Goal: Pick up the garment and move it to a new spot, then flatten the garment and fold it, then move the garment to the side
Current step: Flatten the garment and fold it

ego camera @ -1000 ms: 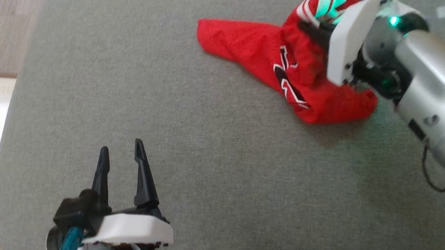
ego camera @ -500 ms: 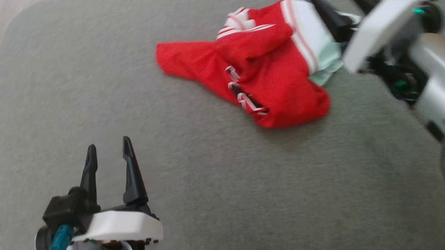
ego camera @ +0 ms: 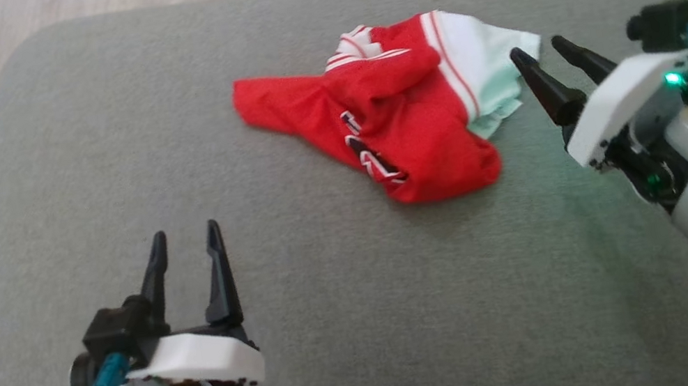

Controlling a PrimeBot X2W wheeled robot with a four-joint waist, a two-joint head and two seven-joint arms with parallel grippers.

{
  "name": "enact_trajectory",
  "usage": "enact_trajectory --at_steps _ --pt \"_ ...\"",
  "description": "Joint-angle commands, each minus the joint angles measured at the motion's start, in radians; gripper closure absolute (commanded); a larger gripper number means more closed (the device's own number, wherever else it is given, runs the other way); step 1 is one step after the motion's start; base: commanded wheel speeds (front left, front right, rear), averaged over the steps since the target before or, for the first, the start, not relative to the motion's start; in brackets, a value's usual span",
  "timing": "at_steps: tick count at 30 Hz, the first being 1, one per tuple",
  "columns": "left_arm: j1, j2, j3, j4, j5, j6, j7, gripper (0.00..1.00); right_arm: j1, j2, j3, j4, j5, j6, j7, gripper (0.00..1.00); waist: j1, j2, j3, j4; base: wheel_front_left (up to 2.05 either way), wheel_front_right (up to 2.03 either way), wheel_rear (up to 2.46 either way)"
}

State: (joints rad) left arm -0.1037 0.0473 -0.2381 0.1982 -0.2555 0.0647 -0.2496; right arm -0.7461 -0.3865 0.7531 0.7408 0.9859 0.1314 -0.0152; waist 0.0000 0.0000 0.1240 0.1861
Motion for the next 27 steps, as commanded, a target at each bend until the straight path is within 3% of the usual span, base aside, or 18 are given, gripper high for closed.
enact_trajectory --at_steps 1,13,19,26,27 --pt "-0.033 0.003 0.025 -0.028 0.001 0.001 -0.012 0.0 -0.05 0.006 0.011 -0.015 0.006 -0.001 0.006 0.0 0.0 0.0 0.016 0.025 0.0 0.0 0.0" --pt "-0.062 0.003 -0.015 -0.029 -0.036 0.025 -0.012 0.0 -0.209 0.045 0.025 0.207 0.116 -0.001 0.179 0.0 0.0 0.0 0.086 0.183 0.0 0.0 0.0" --pt "-0.067 0.003 -0.021 -0.03 -0.043 0.032 -0.012 0.0 -0.241 0.046 0.041 0.264 0.154 -0.001 0.246 0.0 0.0 0.0 0.105 0.212 0.0 0.0 0.0" --pt "-0.079 0.003 -0.032 -0.035 -0.048 0.038 -0.012 0.0 -0.262 0.043 0.063 0.29 0.175 -0.001 0.253 0.0 0.0 0.0 0.132 0.226 0.0 0.0 0.0" --pt "-0.081 0.003 -0.032 -0.035 -0.048 0.04 -0.012 0.0 -0.265 0.044 0.066 0.29 0.179 -0.001 0.253 0.11 0.0 0.0 0.137 0.227 0.0 0.0 0.0"
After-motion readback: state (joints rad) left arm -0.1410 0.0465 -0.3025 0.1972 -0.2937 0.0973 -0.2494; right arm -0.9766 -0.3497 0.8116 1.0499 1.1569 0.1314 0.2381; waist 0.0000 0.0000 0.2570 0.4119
